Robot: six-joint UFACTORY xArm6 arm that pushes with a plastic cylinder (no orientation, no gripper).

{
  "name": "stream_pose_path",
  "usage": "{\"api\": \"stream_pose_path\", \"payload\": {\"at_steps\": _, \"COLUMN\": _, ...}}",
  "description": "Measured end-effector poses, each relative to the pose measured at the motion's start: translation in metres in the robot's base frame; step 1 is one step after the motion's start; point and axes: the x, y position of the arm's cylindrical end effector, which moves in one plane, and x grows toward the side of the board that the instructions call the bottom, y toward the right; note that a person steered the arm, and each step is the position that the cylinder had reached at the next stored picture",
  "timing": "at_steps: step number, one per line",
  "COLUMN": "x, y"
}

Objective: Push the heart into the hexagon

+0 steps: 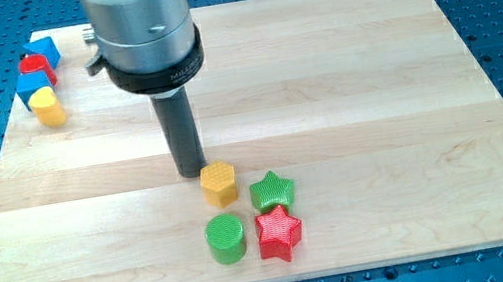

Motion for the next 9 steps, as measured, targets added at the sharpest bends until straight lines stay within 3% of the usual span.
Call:
{"api": "stream_pose_path", "payload": {"at_steps": 1, "x": 0.022, "y": 0.034}}
{"api": "stream_pose_path", "payload": {"at_steps": 2, "x": 0.028, "y": 0.029}}
{"api": "stream_pose_path", "payload": {"at_steps": 3, "x": 0.01, "y": -0.036}}
{"api": "stream_pose_path", "payload": {"at_steps": 4, "x": 0.0, "y": -0.144}}
{"api": "stream_pose_path", "payload": {"at_steps": 5, "x": -0.066, "y": -0.222}}
{"api": "stream_pose_path", "payload": {"at_steps": 7, "x": -0.179, "y": -0.231}}
{"api": "stream_pose_path", "payload": {"at_steps": 9, "x": -0.17, "y": -0.223}}
